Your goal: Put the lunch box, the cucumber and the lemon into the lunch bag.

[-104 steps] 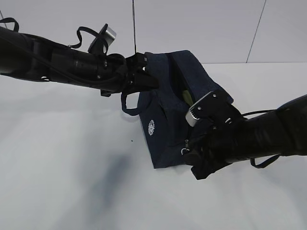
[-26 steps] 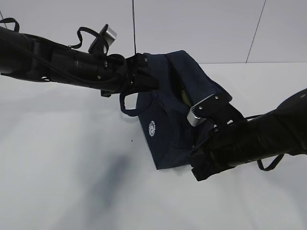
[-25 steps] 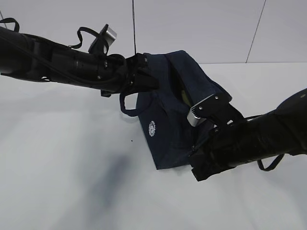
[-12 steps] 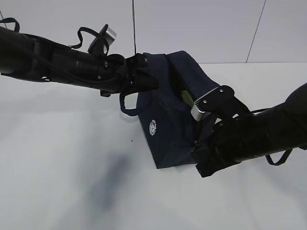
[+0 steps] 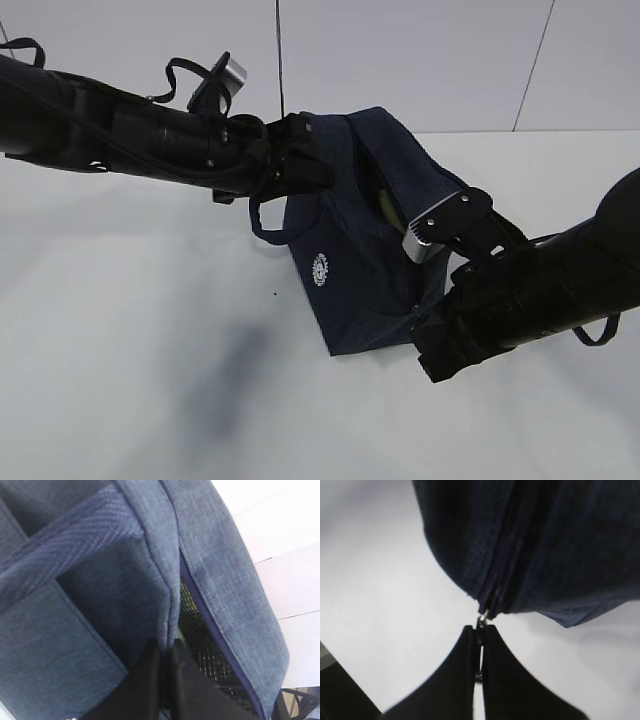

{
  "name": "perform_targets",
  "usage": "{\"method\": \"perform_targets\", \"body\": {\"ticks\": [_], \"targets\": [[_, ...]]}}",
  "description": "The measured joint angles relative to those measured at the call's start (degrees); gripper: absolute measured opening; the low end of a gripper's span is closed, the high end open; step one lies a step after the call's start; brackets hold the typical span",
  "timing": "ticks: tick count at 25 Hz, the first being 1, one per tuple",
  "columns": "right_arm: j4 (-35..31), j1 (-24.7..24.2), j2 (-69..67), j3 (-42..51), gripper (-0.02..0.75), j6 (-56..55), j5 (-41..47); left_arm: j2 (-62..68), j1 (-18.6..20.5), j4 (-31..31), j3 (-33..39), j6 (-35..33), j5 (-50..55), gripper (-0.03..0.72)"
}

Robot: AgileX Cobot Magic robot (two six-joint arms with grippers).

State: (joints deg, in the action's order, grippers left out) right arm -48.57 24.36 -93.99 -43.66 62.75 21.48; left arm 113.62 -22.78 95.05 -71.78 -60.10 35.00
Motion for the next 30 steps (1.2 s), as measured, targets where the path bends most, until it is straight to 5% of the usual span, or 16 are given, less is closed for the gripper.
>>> {"method": "perform_targets", "body": {"ticks": [23, 25, 30], "targets": [[0.8, 0.0, 2.3, 0.5, 0.011, -1.0, 0.4, 0.0, 0.0, -0.3, 0.0, 0.0, 0.0, 0.011], [0.9, 0.0, 2.3, 0.5, 0.011, -1.1, 0.4, 0.0, 0.0, -1.5, 0.0, -0.1, 0.0, 0.071], [1.2, 0.0, 2.3, 0.6, 0.011, -1.1, 0.6, 0.0, 0.0, -4.1, 0.0, -1.1, 1.6, 0.371]]}}
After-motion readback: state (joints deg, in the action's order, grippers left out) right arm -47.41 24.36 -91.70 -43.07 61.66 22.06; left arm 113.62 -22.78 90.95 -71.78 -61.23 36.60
